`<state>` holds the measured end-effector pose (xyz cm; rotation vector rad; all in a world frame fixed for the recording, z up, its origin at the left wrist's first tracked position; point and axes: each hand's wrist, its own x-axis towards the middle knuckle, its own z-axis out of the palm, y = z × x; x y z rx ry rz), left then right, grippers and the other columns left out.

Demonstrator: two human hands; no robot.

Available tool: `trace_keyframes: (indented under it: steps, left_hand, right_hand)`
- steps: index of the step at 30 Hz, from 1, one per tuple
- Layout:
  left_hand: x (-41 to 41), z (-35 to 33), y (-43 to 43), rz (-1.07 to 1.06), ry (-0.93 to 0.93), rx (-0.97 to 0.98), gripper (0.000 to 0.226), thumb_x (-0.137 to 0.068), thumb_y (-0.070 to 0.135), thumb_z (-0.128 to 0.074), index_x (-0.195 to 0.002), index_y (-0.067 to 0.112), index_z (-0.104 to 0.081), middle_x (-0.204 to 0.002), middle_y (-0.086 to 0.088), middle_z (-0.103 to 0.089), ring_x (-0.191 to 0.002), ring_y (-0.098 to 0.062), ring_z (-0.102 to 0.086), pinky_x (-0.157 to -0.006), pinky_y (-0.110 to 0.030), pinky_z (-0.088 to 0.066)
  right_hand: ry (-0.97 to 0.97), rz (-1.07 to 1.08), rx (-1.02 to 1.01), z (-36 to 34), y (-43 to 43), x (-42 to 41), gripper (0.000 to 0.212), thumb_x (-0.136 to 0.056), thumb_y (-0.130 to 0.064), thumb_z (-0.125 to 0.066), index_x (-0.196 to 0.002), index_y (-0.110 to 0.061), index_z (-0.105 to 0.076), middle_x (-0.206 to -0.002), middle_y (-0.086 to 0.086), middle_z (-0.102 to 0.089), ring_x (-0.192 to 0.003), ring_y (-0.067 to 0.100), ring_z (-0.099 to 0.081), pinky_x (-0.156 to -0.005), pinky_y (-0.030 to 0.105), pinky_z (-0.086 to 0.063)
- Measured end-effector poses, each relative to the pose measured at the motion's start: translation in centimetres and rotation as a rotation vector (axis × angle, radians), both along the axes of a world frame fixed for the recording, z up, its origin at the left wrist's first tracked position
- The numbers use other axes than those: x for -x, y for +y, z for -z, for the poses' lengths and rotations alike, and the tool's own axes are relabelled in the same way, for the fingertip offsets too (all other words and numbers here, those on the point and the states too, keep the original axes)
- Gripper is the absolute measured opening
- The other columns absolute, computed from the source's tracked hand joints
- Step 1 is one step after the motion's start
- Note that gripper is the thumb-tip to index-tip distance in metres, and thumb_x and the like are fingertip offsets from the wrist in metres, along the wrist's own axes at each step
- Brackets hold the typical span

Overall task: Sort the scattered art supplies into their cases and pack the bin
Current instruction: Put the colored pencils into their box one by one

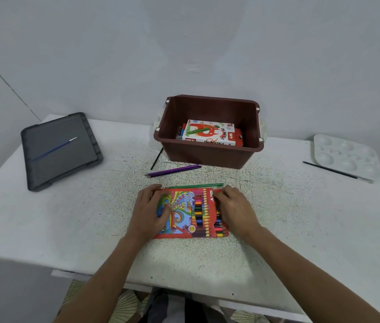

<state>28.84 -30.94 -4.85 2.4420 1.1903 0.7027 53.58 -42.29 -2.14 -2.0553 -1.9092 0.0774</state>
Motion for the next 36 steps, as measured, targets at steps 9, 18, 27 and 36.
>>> trace_keyframes:
  steps: [9, 18, 27, 36]
  left_hand:
    - [-1.8, -0.7, 1.9, -0.086, 0.065, -0.056, 0.020, -0.090, 0.032, -0.061, -0.101, 0.017, -0.065, -0.106, -0.002, -0.063, -0.097, -0.021, -0.056, -0.083, -0.039, -0.046]
    - [-5.5, -3.7, 5.3, 0.112, 0.318, -0.062, 0.017, -0.094, 0.031, -0.057, -0.099, 0.023, -0.070, -0.102, 0.002, -0.068, -0.097, -0.023, -0.061, -0.089, -0.041, -0.040]
    - [-6.3, -4.4, 5.4, 0.072, 0.437, -0.135, 0.025, -0.096, 0.029, -0.052, -0.115, 0.020, -0.066, -0.117, -0.002, -0.065, -0.109, -0.026, -0.059, -0.094, -0.042, -0.040]
    - [-6.5, -4.4, 4.4, 0.099, 0.333, -0.195, 0.015, -0.094, 0.017, -0.059, -0.106, 0.013, -0.067, -0.101, -0.007, -0.067, -0.091, -0.029, -0.064, -0.078, -0.044, -0.051]
  right_hand:
    - [0.266, 0.012, -0.090, 0.6, -0.9, -0.4, 0.033, -0.091, 0.000, -0.055, -0.123, -0.008, -0.061, -0.109, 0.006, -0.060, -0.099, 0.018, -0.056, -0.087, 0.027, -0.047]
    - [0.310, -0.011, -0.084, 0.6, -1.4, -0.7, 0.035, -0.094, -0.008, -0.049, -0.128, -0.011, -0.055, -0.114, 0.004, -0.059, -0.102, 0.015, -0.052, -0.088, 0.023, -0.040]
    - [0.323, -0.018, -0.062, 0.4, -1.6, -0.7, 0.034, -0.096, -0.012, -0.048, -0.129, -0.011, -0.053, -0.118, 0.003, -0.059, -0.107, 0.013, -0.051, -0.092, 0.020, -0.038]
    - [0.350, -0.008, -0.045, -0.2, -1.8, -0.5, 0.035, -0.096, -0.011, -0.048, -0.130, -0.010, -0.054, -0.119, 0.004, -0.060, -0.107, 0.013, -0.051, -0.094, 0.023, -0.040]
